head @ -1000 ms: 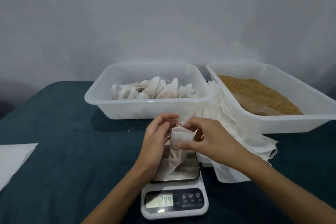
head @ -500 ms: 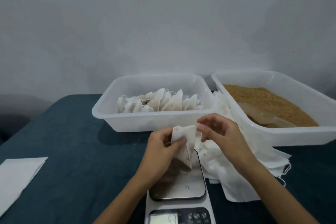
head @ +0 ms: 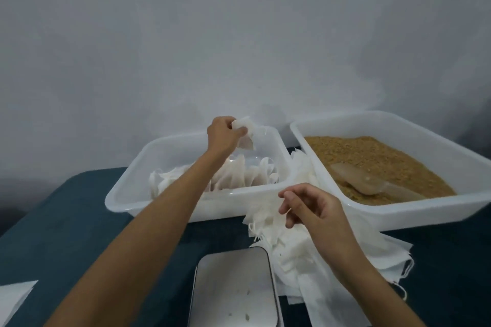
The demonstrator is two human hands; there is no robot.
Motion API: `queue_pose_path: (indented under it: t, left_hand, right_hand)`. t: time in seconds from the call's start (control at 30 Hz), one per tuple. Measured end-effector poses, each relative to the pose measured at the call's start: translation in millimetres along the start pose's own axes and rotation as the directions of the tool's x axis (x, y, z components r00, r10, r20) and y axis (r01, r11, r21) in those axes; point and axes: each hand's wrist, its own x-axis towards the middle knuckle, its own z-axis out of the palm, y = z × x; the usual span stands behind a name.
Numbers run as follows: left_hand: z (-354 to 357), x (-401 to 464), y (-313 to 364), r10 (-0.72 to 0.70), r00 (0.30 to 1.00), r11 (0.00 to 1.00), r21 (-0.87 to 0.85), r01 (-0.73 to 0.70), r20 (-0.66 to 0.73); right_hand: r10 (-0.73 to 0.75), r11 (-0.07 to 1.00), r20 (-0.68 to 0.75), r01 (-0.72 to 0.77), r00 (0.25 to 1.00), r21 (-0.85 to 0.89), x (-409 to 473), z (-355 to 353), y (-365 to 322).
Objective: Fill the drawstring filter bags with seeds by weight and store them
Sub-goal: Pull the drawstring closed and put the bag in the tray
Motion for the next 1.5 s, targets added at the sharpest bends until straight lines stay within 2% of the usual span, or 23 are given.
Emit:
queue_pose_path:
  t: [0.07, 0.13, 0.33, 0.4, 0.47, 0.53, 0.6, 0.7, 0.77, 0.87, 0.97, 1.07, 1.3, 1.5]
  left_hand:
    - [26, 19, -6, -0.015, 0.997, 0.978, 0.207, 0.0, 0.072]
    - [48, 34, -15, -0.082, 0.986, 0.939, 0.342, 0.027, 0.147]
    - [86, 51, -27, -0.239, 0.925, 0.826, 0.562, 0.033, 0.297]
    - [91, 48, -26, -0.268, 0.903, 0.83, 0.557, 0.039, 0.336]
    - [90, 45, -21, -0.221, 0.918, 0.858, 0.514, 0.022, 0.33]
    - [82, 37, -9, -0.109, 0.952, 0.88, 0.474, -0.042, 0.286]
    - [67, 19, 8, 0.063, 0.978, 0.903, 0.406, -0.14, 0.197]
    - [34, -39, 31, 0.324, 0.944, 0.912, 0.244, -0.329, 0.061]
    - [10, -89, 34, 0.379, 0.92, 0.897, 0.203, -0.391, 0.098]
    - [-14, -153, 19, 0.291, 0.908, 0.865, 0.323, -0.385, 0.301]
    - [-10, -183, -1, 0.123, 0.886, 0.742, 0.552, -0.381, 0.447]
    - [5, -188, -12, 0.062, 0.919, 0.661, 0.674, -0.33, 0.389]
    - [27, -190, -16, 0.1, 0.953, 0.745, 0.614, -0.262, 0.285]
    - [13, -191, -13, 0.147, 0.97, 0.861, 0.457, -0.222, 0.195]
  right_hand:
    - [0.001, 1.0, -0.013, 0.0, 1.0, 0.027, 2, -2, 2]
    - [-0.004, 0.999, -0.029, 0.006, 1.0, 0.054, 4, -4, 4]
    - [-0.018, 0.985, -0.109, 0.037, 0.994, 0.167, 12, -18, -2]
    - [-0.026, 0.982, -0.122, 0.048, 0.992, 0.181, 12, -22, -6]
    - [-0.037, 0.982, -0.131, 0.061, 0.991, 0.18, 11, -23, -9]
    - [-0.045, 0.983, -0.144, 0.07, 0.989, 0.172, 11, -24, -11]
    - [-0.046, 0.984, -0.167, 0.074, 0.985, 0.163, 11, -26, -13]
    - [-0.042, 0.986, -0.204, 0.073, 0.978, 0.147, 10, -28, -17]
    - [-0.048, 0.987, -0.221, 0.08, 0.974, 0.141, 8, -30, -19]
    - [-0.059, 0.987, -0.234, 0.092, 0.971, 0.132, 7, -29, -21]
    - [-0.067, 0.99, -0.226, 0.094, 0.972, 0.108, 7, -26, -19]
    - [-0.088, 0.991, -0.206, 0.107, 0.975, 0.08, 7, -22, -15]
    - [-0.093, 0.993, -0.199, 0.104, 0.976, 0.047, 8, -22, -4]
    - [-0.111, 0.993, -0.166, 0.118, 0.98, 0.028, 9, -20, 0]
